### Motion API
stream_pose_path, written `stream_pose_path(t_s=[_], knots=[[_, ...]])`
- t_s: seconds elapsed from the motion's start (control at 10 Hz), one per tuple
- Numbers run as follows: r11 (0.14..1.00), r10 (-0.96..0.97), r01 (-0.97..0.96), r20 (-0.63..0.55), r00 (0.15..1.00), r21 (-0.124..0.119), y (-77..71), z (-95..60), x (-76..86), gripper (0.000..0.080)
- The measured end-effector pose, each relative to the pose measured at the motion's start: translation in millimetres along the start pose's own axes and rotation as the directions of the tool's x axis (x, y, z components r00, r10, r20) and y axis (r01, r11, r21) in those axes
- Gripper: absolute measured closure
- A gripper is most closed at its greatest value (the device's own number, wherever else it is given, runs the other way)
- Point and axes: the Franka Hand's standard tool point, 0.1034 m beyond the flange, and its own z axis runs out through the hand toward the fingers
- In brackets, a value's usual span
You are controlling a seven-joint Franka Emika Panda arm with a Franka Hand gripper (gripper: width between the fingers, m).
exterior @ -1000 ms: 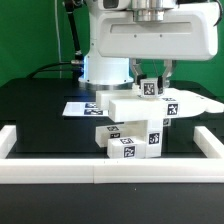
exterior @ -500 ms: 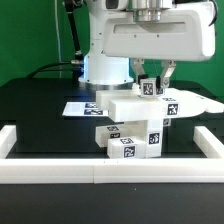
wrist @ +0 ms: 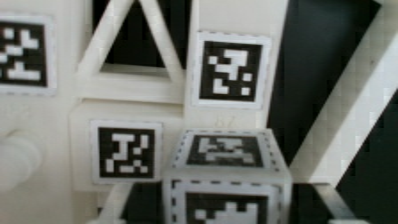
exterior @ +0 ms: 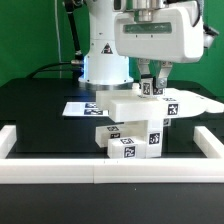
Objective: Assemble chair
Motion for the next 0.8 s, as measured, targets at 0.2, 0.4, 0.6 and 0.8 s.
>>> stream_pose_path(t_s=[0.2,0.4,0.6,0.8], knots=[[0.995,0.102,-0.102,0.001,0.995,0.0,-0.1,0.1,-0.4,0.0512],[0.967,0.254,-0.254,0.005,0.967,0.001,-0.5,0.1,-1.6,0.0512],[0.933,0.359,-0.359,0.011,0.933,0.002,-1.0,0.2,-2.9,0.0512],[0.883,0.469,-0.469,0.014,0.883,0.001,-1.5,0.2,-4.2,0.0512]])
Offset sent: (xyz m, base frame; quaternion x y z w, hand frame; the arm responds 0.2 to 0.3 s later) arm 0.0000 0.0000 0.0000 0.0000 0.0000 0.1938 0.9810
